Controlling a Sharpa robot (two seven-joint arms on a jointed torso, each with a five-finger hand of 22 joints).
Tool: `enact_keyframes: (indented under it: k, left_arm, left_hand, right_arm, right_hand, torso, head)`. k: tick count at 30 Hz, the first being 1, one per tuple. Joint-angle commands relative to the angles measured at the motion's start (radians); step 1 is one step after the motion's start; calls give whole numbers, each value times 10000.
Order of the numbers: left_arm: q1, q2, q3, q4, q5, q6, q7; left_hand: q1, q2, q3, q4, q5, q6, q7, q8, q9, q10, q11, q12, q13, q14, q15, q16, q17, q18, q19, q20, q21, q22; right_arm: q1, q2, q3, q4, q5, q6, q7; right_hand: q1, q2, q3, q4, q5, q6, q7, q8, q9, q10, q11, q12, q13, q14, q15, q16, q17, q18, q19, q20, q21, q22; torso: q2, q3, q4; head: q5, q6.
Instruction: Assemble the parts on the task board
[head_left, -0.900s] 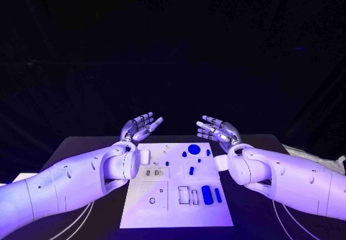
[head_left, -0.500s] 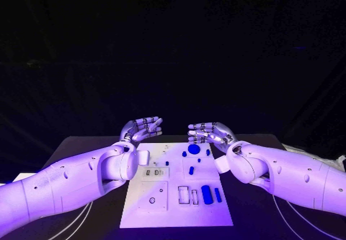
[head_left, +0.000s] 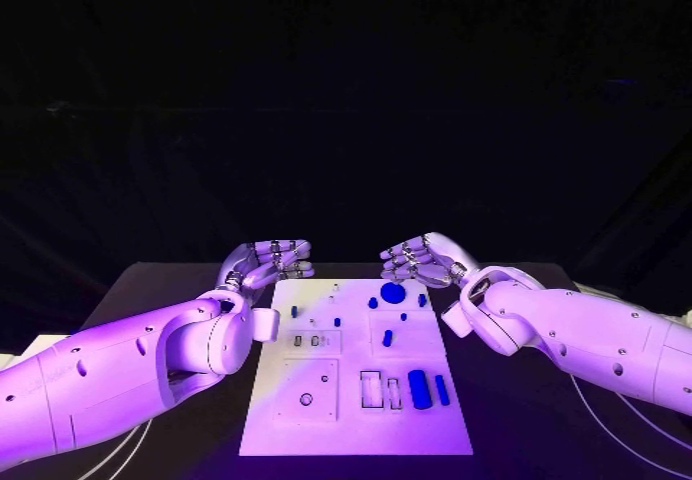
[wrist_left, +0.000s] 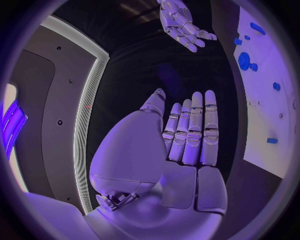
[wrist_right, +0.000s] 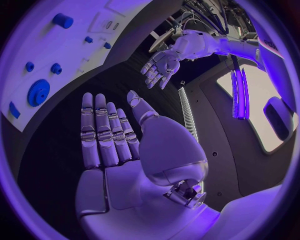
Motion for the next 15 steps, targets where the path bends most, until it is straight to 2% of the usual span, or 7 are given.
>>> enact_keyframes:
  k: [1, 4, 9, 13, 15]
  left_arm:
    - [81, -98, 19, 185, 369, 288, -79]
    - [121, -256, 26, 420, 459, 362, -188]
    - [146, -521, 38, 966, 512, 521, -308]
    - [152, -698, 46, 1383, 525, 649, -398]
    - [156, -773, 53, 1556, 527, 698, -444]
  left_hand:
    - [-13, 33, -7, -77, -38, 68, -1, -12, 0, 79, 0, -72, -5, 97, -20, -3, 68, 115, 208, -22, 84, 28]
    - [-74, 41, -21, -133, -40, 104, -13, -74, -10, 135, -19, -167, -11, 255, -69, 26, 210, 114, 460, -81, 163, 66]
    - [-114, 55, -28, -169, -39, 125, -22, -114, -14, 165, -33, -229, -12, 355, -99, 55, 310, 111, 590, -117, 200, 86]
    - [-119, 56, -30, -173, -39, 126, -23, -120, -15, 167, -34, -236, -12, 366, -102, 59, 321, 110, 604, -121, 204, 89]
    - [-127, 52, -36, -182, -40, 120, -21, -133, -18, 164, -33, -253, -14, 379, -106, 62, 340, 109, 625, -127, 209, 92]
  right_arm:
    - [98, -4, 22, -38, -2085, -67, -932]
    - [197, 1, 40, -47, -2797, 117, -1297]
    - [396, 34, 68, -39, -4262, 661, -1979]
    - [568, 63, 77, -42, -5209, 983, -2418]
    - [652, 85, 80, -50, -5594, 1098, -2609]
  right_hand:
    - [85, -71, -29, -80, 15, 153, -18, 18, 23, 171, -73, 117, 21, 244, -94, 77, 16, 84, 322, -117, 198, 75]
    - [203, -97, -39, -110, 20, 352, -108, 41, 31, 522, -207, 222, 37, 794, -305, 225, 28, 61, 939, -394, 659, 275]
    - [323, -186, -52, -115, 15, 534, -244, 30, 27, 919, -418, 247, 34, 1910, -669, 571, 60, 43, 1839, -830, 1558, 719]
    - [312, -243, -58, -111, 97, 633, -320, 26, 27, 1066, -510, 198, 25, 2437, -811, 713, 56, 45, 2123, -1024, 2036, 979]
    - [288, -273, -53, -109, 123, 670, -339, 19, 25, 1074, -523, 142, 20, 2537, -841, 700, 30, 27, 2205, -1085, 2262, 1108]
  torso:
    - [252, -21, 119]
    - [388, -36, 160]
    - [621, -50, 254]
    - [794, -66, 335]
    - [871, -72, 355]
  head:
    - [-80, 40]
    - [-139, 56]
    - [-260, 157]
    - [-343, 223]
    - [-357, 227]
